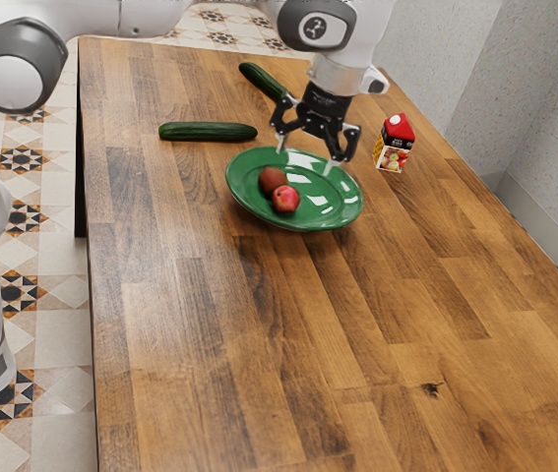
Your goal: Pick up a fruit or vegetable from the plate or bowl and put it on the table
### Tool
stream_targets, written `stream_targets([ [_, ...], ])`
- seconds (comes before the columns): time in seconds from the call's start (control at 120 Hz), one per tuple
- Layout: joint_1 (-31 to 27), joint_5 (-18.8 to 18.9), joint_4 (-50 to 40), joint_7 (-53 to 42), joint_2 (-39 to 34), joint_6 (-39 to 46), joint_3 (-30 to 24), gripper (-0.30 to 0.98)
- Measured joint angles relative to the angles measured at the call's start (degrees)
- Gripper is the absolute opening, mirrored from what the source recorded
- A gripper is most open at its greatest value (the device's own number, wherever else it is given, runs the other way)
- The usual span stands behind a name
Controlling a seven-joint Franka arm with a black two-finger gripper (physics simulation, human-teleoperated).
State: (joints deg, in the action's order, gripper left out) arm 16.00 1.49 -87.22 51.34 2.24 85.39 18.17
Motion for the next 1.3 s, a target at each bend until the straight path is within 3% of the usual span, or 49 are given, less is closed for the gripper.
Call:
stream_targets([
  [0.142, 1.79, -1.14, -3.74, 5.46, 1.19, 2.65, 1.24, 0.69],
  [0.3, 6.83, -1.58, -14.78, 8.95, -4.68, 7.51, 5.07, 0.69],
  [0.383, 6.14, -1.6, -17.71, 9.91, -6.09, 10.39, 7.02, 0.69],
  [0.517, 1.23, -1.37, -18.01, 12.52, -6.97, 13.05, 7.93, 0.69],
  [1.3, 0.73, -1.54, -18.27, 18.29, -2.19, 20.54, 12.32, 0.69],
])
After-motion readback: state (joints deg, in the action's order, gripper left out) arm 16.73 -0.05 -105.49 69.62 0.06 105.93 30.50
